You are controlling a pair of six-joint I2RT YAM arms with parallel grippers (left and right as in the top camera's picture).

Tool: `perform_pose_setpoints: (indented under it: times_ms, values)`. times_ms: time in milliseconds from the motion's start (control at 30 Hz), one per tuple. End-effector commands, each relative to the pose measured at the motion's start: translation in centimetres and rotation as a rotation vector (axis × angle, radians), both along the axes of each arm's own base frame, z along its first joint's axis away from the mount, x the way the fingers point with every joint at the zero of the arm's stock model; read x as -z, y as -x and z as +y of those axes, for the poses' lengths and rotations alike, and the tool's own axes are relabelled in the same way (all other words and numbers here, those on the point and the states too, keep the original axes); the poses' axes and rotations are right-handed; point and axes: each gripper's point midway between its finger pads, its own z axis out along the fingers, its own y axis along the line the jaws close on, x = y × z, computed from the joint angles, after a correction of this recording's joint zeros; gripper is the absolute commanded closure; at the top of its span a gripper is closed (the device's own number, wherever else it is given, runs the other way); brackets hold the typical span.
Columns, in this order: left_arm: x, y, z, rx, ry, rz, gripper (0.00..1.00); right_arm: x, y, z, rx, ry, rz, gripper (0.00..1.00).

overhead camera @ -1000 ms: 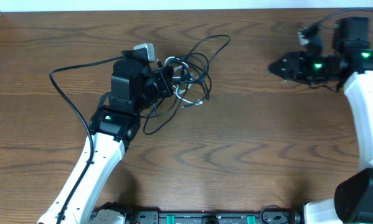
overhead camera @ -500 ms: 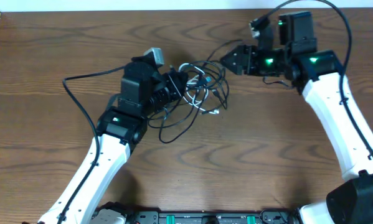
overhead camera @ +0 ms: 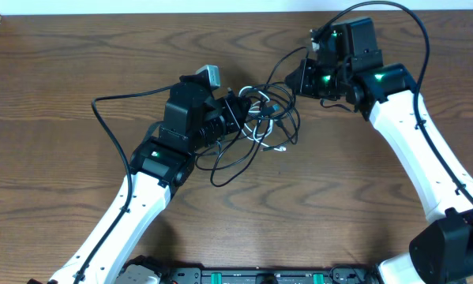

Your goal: Untangle cables

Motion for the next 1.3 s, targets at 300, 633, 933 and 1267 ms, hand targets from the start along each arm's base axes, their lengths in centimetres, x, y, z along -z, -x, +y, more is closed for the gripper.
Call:
perform_pose_setpoints:
  times_ms: [300, 633, 933, 1267]
  values:
    - [2.8, -1.5, 5.8, -0.248, -0.278, 0.006, 0.83, -10.6, -0.6, -6.2, -0.051, -0.243, -0.273, 0.99]
    - [3.5, -1.3, 7.0, -0.238, -0.405, -0.017, 0.78, -16.1, 2.6, -9.3, -0.060, -0.309, -0.391, 0.99]
    - [2.0, -1.8, 5.0, -0.131, -0.370, -0.109, 0.79, -12.1, 3.1, -9.1, -0.021, -0.178, -0.279, 0.93]
    - [4.5, -1.1, 4.8, 0.028, -0.531, -0.126, 0.63, -5.2, 1.6, -6.7, -0.001, 0.017, -0.123, 0.54]
